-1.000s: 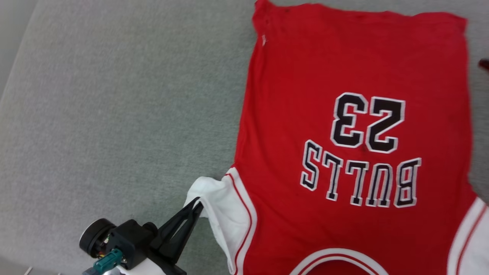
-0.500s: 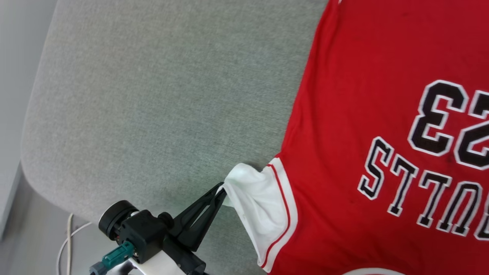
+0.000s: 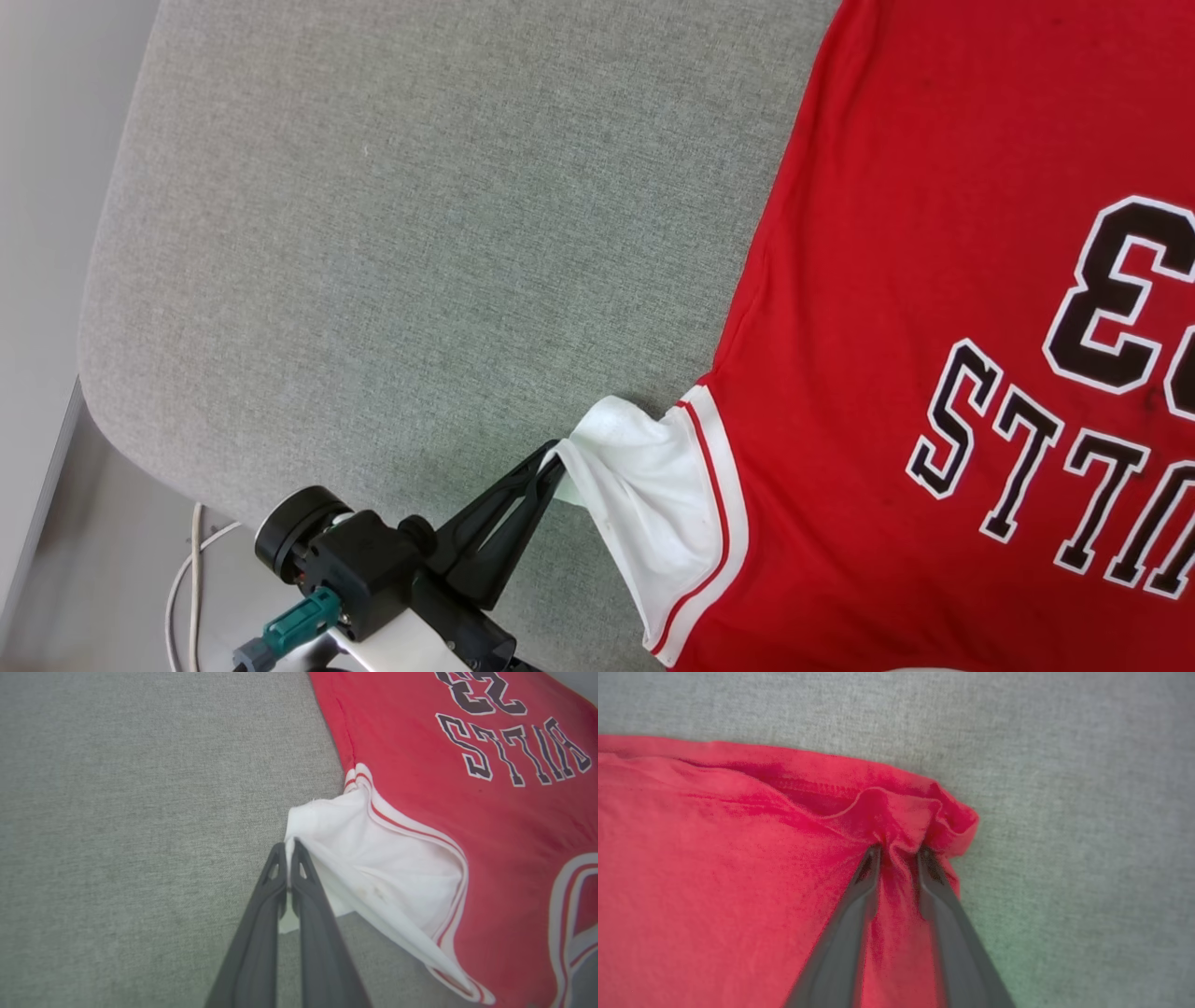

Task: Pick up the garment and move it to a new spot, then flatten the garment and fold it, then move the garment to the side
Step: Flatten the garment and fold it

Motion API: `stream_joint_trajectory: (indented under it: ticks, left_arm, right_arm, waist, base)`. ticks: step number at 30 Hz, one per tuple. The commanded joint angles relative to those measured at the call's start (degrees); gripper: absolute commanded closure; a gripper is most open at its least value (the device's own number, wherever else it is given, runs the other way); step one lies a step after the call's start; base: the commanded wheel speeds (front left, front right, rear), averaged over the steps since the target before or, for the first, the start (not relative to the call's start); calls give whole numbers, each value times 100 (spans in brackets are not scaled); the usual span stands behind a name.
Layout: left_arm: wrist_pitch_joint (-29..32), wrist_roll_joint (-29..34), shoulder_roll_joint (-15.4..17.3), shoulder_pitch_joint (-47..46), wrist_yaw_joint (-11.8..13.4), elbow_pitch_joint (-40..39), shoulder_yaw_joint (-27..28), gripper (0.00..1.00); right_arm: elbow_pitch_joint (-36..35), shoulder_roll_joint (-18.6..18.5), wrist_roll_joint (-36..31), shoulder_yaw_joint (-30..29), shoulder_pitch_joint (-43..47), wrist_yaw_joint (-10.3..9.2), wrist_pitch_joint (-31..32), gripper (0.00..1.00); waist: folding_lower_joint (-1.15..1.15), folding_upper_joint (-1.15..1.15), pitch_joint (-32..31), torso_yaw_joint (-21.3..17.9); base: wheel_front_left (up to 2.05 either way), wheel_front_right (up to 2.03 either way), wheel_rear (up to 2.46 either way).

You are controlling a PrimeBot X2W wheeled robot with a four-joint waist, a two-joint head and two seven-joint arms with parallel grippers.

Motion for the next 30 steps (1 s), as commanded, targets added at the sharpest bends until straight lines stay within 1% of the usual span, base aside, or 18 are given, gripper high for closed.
stream_joint_trajectory:
  ticks: [1,7,13,17,25,30]
  left_arm:
    - [-12,-31,-27,-96,9,3,21,100]
    - [16,0,14,-110,60,54,48,100]
    - [77,-41,119,-54,130,120,113,100]
    - [125,-95,202,50,180,196,174,100]
    - [102,-247,330,403,356,402,297,100]
    - [52,-354,311,631,455,541,332,100]
  right_arm:
    - [313,179,6,19,540,-2,189,100]
    - [311,177,94,-12,754,-2,107,100]
    - [305,246,269,43,1291,-2,-39,100]
    - [264,312,522,169,1855,-2,-173,100]
    - [65,60,1299,708,3145,-2,-528,100]
    - [-220,13,1761,721,3978,-2,-711,100]
  waist:
    - [1,0,-20,-17]
    - [1,0,-306,-218]
    - [1,0,-815,-590]
    - [1,0,-1264,-892]
    - [1,0,-2133,-1498]
    - [1,0,-2567,-1813]
  base:
    - [0,0,0]
    - [0,0,0]
    - [0,0,0]
    - [0,0,0]
    - [0,0,0]
    - [0,0,0]
